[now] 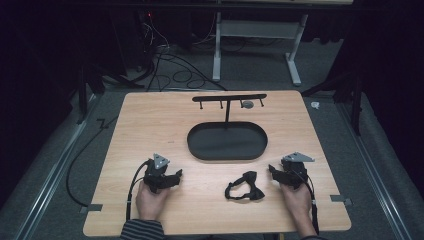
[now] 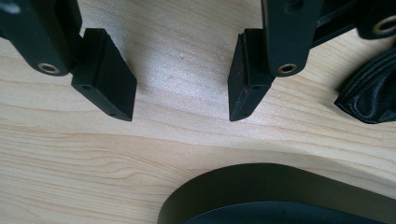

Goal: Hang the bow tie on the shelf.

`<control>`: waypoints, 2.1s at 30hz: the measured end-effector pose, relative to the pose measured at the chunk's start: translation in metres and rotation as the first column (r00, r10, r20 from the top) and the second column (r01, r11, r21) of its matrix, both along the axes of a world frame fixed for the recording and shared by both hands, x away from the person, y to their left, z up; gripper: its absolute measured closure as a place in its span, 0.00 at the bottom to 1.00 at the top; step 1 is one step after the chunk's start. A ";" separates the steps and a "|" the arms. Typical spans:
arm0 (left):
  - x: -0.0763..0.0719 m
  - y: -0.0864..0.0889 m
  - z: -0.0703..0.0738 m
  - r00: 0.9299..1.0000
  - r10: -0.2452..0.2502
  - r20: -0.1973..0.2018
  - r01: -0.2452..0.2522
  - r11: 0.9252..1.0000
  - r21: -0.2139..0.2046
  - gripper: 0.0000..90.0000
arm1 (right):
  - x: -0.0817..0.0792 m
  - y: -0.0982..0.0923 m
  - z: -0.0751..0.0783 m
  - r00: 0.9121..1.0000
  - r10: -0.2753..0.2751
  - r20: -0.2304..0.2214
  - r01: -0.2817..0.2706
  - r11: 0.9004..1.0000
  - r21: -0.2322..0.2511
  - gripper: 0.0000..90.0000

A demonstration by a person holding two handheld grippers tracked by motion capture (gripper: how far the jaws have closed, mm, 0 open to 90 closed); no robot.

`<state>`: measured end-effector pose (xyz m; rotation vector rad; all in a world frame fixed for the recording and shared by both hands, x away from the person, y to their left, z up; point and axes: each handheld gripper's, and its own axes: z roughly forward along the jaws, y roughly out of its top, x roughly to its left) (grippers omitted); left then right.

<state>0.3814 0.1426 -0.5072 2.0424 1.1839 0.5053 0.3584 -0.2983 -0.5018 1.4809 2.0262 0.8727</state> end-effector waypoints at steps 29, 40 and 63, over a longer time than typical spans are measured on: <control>0.000 0.000 0.000 1.000 0.000 0.000 0.000 1.000 0.000 0.31 | -0.001 0.000 0.000 1.000 0.006 0.000 -0.006 1.000 0.001 0.49; 0.000 0.000 0.000 1.000 0.000 0.000 0.000 1.000 0.000 0.31 | -0.005 -0.003 0.002 1.000 0.007 -0.011 -0.006 0.999 0.032 0.51; 0.000 0.000 0.000 1.000 0.000 0.000 0.000 1.000 0.000 0.31 | -0.023 0.007 0.016 0.996 0.084 0.023 -0.086 0.991 0.100 0.55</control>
